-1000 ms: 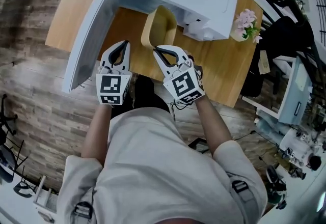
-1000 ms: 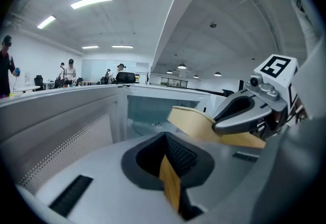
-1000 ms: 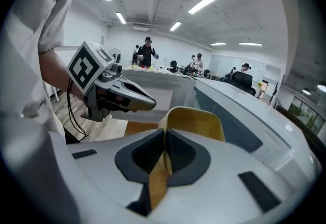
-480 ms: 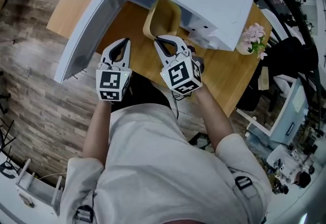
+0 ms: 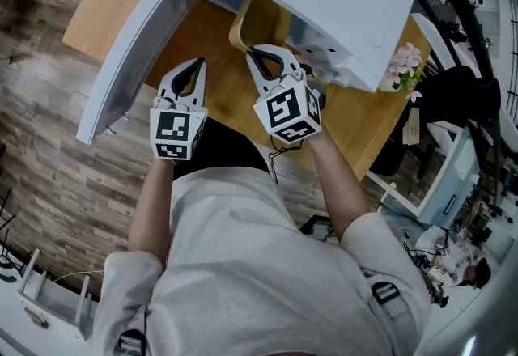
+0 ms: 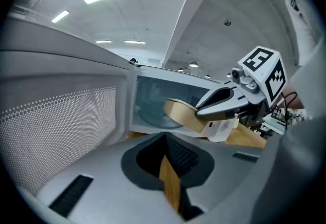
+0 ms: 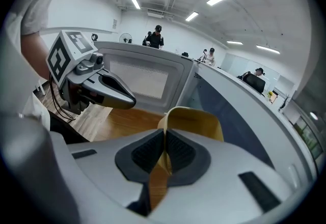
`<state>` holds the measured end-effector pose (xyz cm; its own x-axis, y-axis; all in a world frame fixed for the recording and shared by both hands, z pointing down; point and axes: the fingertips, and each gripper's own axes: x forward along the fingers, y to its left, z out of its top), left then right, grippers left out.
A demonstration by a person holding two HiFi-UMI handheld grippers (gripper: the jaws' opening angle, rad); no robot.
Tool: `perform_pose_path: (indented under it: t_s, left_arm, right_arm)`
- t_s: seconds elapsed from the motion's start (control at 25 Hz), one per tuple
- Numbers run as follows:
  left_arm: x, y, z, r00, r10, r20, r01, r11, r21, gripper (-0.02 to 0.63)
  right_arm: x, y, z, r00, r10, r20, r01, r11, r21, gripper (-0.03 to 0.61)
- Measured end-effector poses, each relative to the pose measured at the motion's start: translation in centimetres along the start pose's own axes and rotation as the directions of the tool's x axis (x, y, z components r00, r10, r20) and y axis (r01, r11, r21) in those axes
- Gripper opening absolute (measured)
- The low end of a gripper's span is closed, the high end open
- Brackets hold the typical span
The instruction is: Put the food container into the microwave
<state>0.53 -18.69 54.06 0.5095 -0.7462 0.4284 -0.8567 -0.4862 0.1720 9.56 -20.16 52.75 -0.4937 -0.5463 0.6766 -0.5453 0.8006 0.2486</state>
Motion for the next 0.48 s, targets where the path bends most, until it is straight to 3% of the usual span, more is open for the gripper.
perform_pose_path:
  t_s: [0.48]
  left_arm:
    - [2.8, 0.6, 0.5, 0.998, -0.059, -0.007, 0.06, 0.998, 0.016, 0.011]
  right_arm:
    - [2.4, -1.7, -0.1, 0.999, -0.02, -0.039, 0.02, 1.0, 0.01, 0.021]
